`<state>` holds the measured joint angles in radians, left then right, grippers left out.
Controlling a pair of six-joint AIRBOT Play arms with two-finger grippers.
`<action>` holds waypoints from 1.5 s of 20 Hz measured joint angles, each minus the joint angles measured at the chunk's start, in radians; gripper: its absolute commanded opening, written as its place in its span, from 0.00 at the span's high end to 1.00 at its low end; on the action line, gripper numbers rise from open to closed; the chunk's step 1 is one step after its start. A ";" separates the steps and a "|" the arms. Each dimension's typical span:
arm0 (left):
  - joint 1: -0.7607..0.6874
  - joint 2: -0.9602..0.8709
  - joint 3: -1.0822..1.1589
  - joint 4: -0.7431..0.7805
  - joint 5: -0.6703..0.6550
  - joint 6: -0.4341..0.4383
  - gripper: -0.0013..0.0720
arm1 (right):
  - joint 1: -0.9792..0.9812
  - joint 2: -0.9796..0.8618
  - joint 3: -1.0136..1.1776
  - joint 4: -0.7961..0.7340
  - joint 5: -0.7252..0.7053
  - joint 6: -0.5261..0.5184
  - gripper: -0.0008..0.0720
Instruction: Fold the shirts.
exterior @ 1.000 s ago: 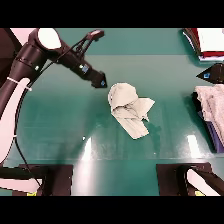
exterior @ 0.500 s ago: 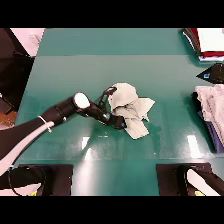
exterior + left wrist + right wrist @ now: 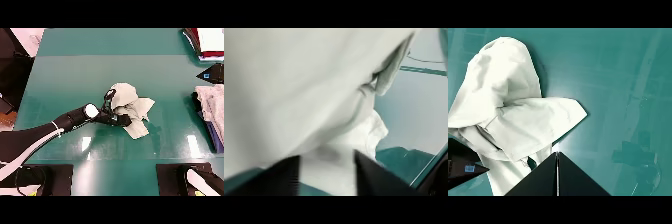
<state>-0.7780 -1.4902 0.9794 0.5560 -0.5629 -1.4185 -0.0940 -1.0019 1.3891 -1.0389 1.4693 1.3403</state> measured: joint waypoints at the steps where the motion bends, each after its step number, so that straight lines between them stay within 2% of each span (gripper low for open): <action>1: -0.001 -0.001 0.001 -0.002 0.011 -0.002 0.83 | 0.000 0.000 0.000 0.000 0.000 0.001 0.96; 2: -0.001 -0.002 0.002 -0.006 0.021 -0.006 0.95 | 0.000 0.000 0.000 0.000 0.000 0.002 0.96; 6: 0.010 0.004 0.002 0.031 0.018 -0.017 0.95 | 0.000 0.000 0.000 0.000 0.010 0.004 0.96; 9: 0.076 0.076 0.002 0.155 -0.077 -0.021 0.95 | 0.004 0.000 -0.011 0.006 0.027 0.005 0.96; 10: 0.109 0.116 0.002 0.211 -0.121 -0.021 0.95 | 0.008 0.000 -0.028 0.015 0.034 0.005 0.84; 11: 0.150 0.166 0.002 0.274 -0.173 -0.022 0.95 | 0.014 0.000 -0.054 0.027 0.037 0.006 0.46; 12: 0.190 0.215 0.003 0.330 -0.220 -0.021 0.95 | 0.026 0.000 -0.093 0.048 0.032 0.001 0.16; 17: 0.369 0.419 0.003 0.570 -0.448 -0.017 0.95 | 0.169 -0.029 -0.336 0.149 -0.173 -0.058 0.16; 22: 0.435 0.480 0.003 0.684 -0.571 -0.014 0.95 | 0.399 -0.207 -0.399 0.173 -0.344 -0.158 0.17; 25: 0.446 0.489 0.003 0.709 -0.603 -0.013 0.95 | 0.490 -0.339 -0.373 0.177 -0.388 -0.203 0.18; 26: 0.447 0.491 0.003 0.713 -0.612 -0.013 0.95 | 0.501 -0.378 -0.367 0.176 -0.394 -0.212 0.23; 30: 0.451 0.494 0.003 0.723 -0.631 -0.013 0.95 | 0.513 -0.508 -0.355 0.180 -0.381 -0.229 0.24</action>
<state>-0.3267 -0.9962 0.9821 1.2785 -1.1938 -1.4319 0.4194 -1.5097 1.0344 -0.8585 1.0885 1.1118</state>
